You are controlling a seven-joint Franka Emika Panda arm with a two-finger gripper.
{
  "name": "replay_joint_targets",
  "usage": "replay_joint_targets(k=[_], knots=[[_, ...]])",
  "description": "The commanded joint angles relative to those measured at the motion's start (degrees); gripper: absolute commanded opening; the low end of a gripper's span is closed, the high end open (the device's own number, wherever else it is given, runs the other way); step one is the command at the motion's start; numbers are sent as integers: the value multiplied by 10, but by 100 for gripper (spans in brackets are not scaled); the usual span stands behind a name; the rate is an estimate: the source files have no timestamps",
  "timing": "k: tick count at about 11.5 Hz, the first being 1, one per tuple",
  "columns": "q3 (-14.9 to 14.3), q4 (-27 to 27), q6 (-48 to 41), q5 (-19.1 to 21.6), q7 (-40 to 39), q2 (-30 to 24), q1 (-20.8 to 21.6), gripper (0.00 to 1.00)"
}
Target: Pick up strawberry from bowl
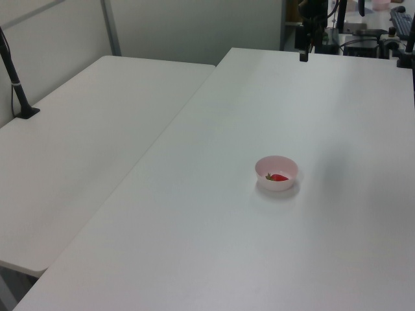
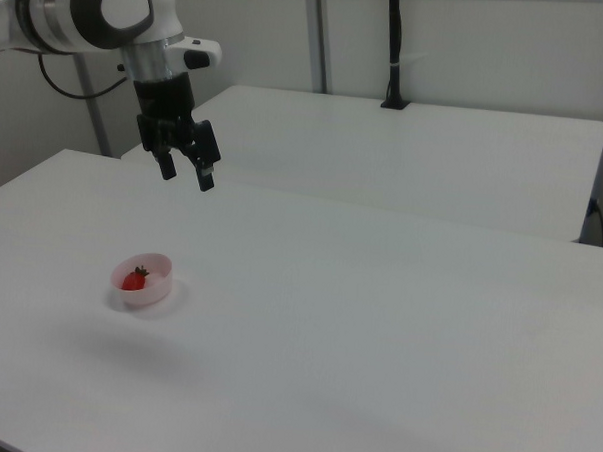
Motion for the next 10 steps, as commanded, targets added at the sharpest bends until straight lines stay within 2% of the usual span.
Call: replay_joint_targets(k=[1,3,6,9,10], knots=[[3,-8,20,9,-6,0,7,100],[6,-13,36,9,-6,1,12,100],[9,-20,55,9,-12,28,59,100],[9,-20,65,13,-11,77,113,100],[9,-20,95,14,-10,95,128,100]])
